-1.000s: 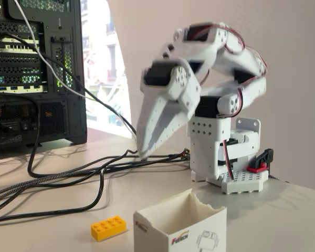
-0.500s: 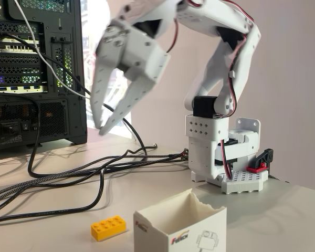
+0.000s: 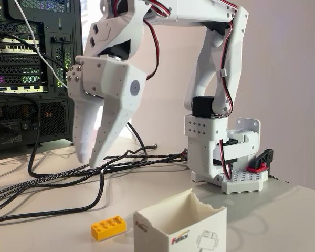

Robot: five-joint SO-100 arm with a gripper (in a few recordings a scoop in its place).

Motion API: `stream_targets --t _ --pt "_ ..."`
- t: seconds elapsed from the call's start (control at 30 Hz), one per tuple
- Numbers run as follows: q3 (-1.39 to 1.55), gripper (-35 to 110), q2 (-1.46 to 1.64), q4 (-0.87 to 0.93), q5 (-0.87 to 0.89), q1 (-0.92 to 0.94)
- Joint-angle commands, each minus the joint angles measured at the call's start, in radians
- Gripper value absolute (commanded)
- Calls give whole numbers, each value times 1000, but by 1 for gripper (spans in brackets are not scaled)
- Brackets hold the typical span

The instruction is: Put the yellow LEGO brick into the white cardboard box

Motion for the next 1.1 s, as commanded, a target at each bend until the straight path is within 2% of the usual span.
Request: stream_targets --t 0.0,0.33,0.47,0.67,1.07 --pt "29 10 35 -18 72 17" --pt "141 10 -6 -140 130 5" --pt "155 17 -54 -166 170 -14" --pt "207 21 -74 -239 222 -58" --pt "230 21 -156 -302 290 -130"
